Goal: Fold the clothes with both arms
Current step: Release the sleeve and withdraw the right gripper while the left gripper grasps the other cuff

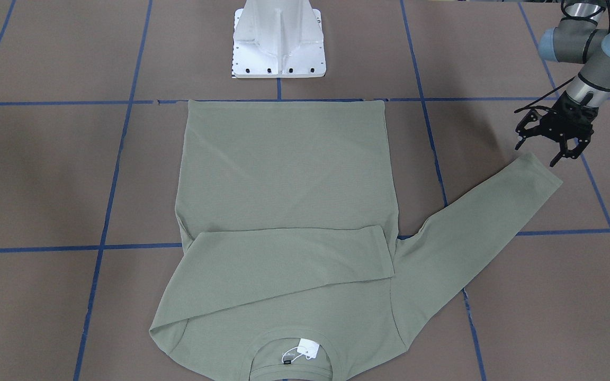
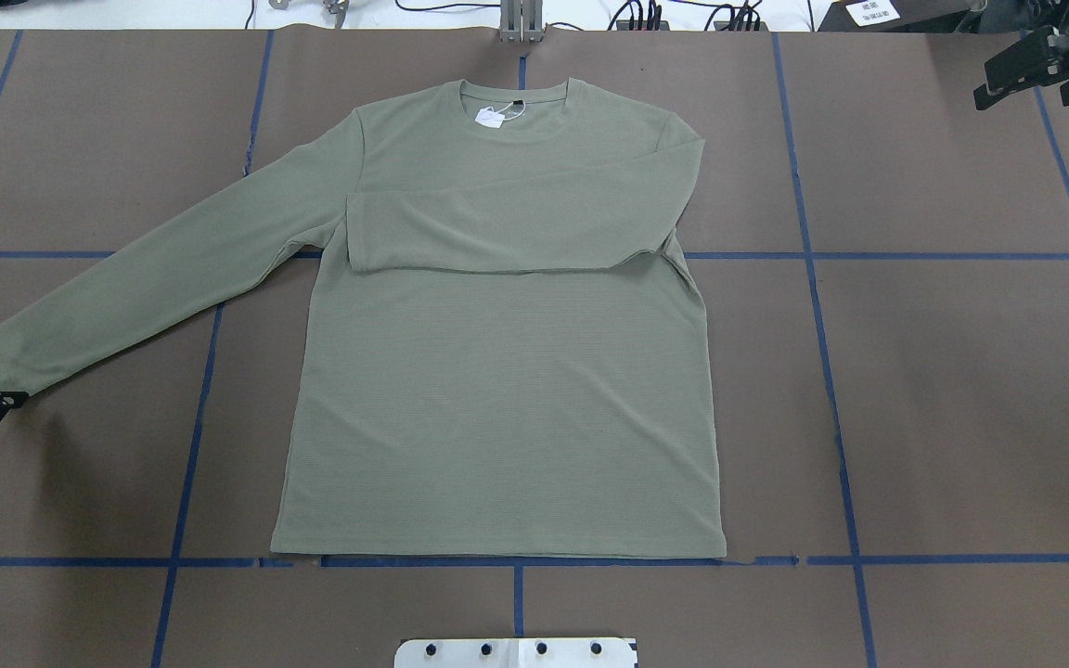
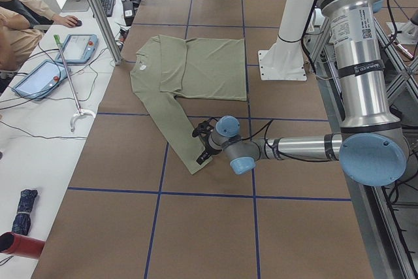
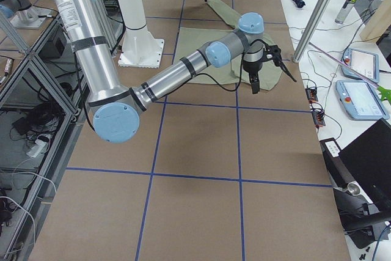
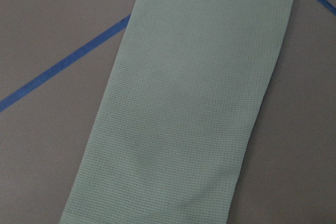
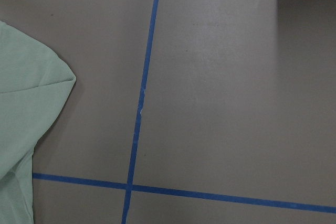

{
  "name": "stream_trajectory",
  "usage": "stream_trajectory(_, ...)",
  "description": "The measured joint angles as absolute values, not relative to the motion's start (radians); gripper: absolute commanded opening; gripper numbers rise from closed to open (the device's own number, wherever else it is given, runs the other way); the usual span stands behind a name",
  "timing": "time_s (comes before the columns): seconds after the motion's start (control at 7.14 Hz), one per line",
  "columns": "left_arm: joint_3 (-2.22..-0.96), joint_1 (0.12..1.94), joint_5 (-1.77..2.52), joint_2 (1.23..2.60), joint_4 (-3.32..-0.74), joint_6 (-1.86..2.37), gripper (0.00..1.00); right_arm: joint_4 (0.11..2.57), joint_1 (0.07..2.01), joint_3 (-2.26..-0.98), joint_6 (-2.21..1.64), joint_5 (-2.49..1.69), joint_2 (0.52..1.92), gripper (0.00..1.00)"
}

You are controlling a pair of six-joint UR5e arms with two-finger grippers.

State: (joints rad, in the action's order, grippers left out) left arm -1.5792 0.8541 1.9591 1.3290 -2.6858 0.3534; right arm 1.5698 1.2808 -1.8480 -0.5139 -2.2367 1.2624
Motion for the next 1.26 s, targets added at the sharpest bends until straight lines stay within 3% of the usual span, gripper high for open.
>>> stream_trajectory(0.84,-1.556,0.847,1.953,1.328,-2.686,0.306,0.68,1.568,1.281,-1.846,-0.514,-2.231,1.269,1.0)
stream_trajectory(0.98,-1.551,0.847,1.953,1.328,-2.688,0.3,0.55,1.568,1.281,-1.845,-0.514,-2.23,1.269,1.0)
stream_trajectory(1.26,-1.55,0.847,1.954,1.329,-2.696,0.298,0.05,1.567,1.281,-1.845,-0.515,-2.23,1.269,1.0)
